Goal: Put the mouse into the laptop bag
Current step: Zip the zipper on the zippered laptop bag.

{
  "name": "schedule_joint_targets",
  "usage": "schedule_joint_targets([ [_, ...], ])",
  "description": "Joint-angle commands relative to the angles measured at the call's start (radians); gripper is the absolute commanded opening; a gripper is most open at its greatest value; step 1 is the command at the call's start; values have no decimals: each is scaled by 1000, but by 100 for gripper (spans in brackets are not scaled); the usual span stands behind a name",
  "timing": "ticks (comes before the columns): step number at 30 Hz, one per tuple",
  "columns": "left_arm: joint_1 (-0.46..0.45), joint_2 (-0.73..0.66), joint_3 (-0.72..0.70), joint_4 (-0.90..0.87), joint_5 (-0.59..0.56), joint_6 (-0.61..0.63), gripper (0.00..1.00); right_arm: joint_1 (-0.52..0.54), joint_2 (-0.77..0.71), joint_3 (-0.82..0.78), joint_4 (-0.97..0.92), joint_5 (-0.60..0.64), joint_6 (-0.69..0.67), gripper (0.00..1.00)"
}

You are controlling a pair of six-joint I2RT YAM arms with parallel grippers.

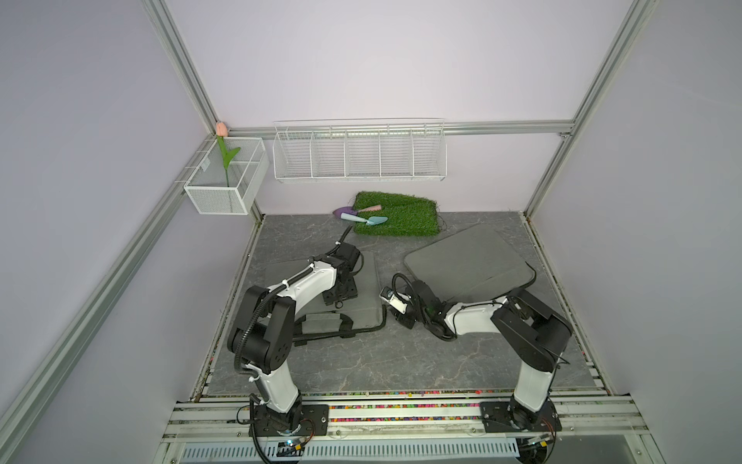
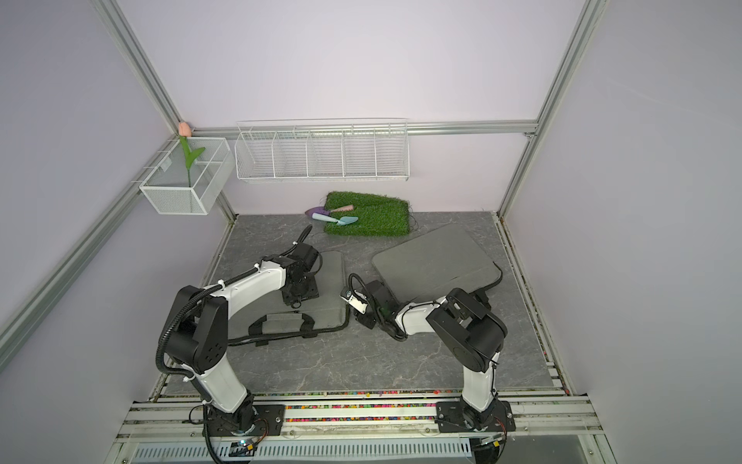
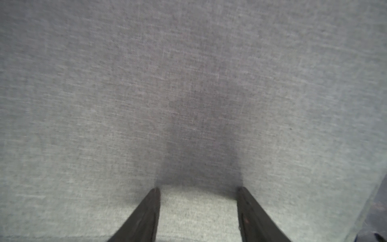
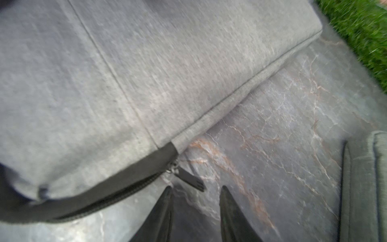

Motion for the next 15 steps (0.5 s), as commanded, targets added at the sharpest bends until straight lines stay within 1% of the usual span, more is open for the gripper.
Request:
schedule_joint_targets([
  [1, 8, -5, 9, -25, -7, 10, 59, -20, 33, 64, -145, -183, -62, 40],
  [6, 11, -18, 4, -24, -5, 11, 59, -28, 36, 90, -193, -263, -81, 39],
  [15, 10, -25, -4, -11, 14, 12, 59, -67, 100, 151, -227, -303, -72, 32],
])
